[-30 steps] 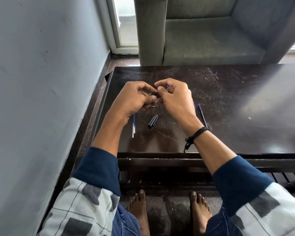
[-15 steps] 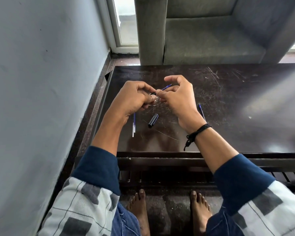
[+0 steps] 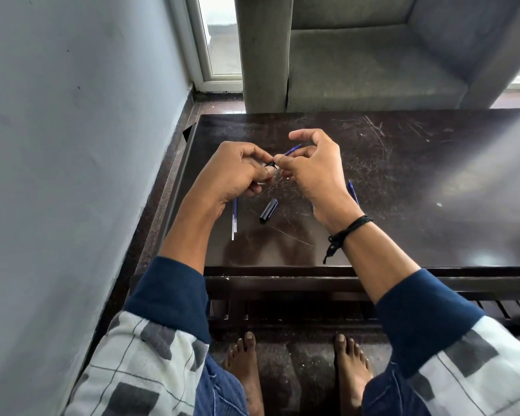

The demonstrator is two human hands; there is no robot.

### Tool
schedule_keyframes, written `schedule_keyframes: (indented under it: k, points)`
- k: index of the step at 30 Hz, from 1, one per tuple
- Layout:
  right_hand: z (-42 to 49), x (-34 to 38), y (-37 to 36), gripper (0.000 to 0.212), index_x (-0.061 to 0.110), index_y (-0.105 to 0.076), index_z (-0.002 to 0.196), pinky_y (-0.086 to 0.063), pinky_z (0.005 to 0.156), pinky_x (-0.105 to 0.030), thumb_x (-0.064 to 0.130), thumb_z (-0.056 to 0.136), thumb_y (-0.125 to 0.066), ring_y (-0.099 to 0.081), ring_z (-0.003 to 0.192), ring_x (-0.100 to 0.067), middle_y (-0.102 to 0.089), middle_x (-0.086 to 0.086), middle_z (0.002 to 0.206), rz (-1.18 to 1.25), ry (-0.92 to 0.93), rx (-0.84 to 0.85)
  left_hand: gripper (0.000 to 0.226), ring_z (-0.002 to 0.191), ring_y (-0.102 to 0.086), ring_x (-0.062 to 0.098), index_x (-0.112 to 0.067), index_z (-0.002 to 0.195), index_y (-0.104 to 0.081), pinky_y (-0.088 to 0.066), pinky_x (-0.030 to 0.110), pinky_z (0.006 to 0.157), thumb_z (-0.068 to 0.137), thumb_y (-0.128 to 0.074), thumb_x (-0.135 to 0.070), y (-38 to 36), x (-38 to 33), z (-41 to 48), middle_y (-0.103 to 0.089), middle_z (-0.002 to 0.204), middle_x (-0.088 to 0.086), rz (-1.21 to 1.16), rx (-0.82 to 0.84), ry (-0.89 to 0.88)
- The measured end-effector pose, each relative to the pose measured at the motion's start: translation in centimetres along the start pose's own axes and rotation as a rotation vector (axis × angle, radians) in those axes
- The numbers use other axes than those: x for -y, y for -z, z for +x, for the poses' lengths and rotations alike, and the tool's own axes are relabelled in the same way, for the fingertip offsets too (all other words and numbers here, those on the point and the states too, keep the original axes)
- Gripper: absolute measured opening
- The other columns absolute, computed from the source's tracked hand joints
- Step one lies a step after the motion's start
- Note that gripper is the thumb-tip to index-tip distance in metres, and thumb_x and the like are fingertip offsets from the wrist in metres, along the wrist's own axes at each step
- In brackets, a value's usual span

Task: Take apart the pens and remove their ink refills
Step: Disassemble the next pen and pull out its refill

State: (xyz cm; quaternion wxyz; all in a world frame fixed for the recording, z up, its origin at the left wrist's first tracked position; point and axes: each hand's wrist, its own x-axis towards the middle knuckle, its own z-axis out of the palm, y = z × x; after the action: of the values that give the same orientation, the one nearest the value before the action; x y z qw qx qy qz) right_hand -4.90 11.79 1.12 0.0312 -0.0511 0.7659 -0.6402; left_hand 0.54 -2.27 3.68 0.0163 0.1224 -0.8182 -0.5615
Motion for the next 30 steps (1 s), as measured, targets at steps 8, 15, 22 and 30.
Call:
schedule_keyframes:
  k: [8,15,22,30]
  points:
    - [0.13,-0.14,-0.16,0.038,0.036,-0.058,0.104,-0.057,0.086,-0.053,0.017,0.079,-0.08,-0.074,0.081,-0.019,-0.073,-0.003,0.084,-0.01,0.022,-0.016,0.015,0.073,-0.068,0.02,-0.007,0.106,-0.072,-0.055,0.021,0.058,0.09,-0.073,-0.007,-0.04,0.03,0.06,-0.074,0.07,0.003,-0.007,0.013,-0.002]
    - [0.04,-0.16,-0.38,0.023,0.033,-0.063,0.094,-0.058,0.085,-0.053,0.022,0.08,-0.077,-0.073,0.078,-0.018,-0.074,-0.001,0.079,-0.063,0.043,-0.001,0.019,0.069,-0.064,0.019,-0.005,0.11,-0.071,-0.054,0.019,0.056,0.091,-0.073,-0.01,-0.2,-0.21,-0.17,-0.076,0.081,0.012,0.003,0.01,-0.006]
    - [-0.02,-0.2,-0.28,0.028,0.035,-0.061,0.096,-0.058,0.085,-0.052,0.021,0.081,-0.08,-0.073,0.08,-0.019,-0.074,-0.002,0.079,-0.068,0.055,0.0,0.014,0.074,-0.068,0.021,-0.011,0.104,-0.072,-0.056,0.025,0.062,0.091,-0.074,-0.011,-0.12,0.0,-0.07,-0.078,0.083,0.012,0.021,0.013,-0.012]
    - [-0.2,-0.11,-0.28,0.034,0.037,-0.058,0.098,-0.057,0.087,-0.052,0.023,0.078,-0.082,-0.073,0.083,-0.019,-0.074,-0.002,0.08,-0.064,0.05,0.006,0.012,0.07,-0.065,0.019,-0.012,0.102,-0.073,-0.056,0.027,0.063,0.09,-0.074,-0.011,-0.02,-0.09,-0.19,-0.077,0.087,0.016,0.052,-0.009,-0.013]
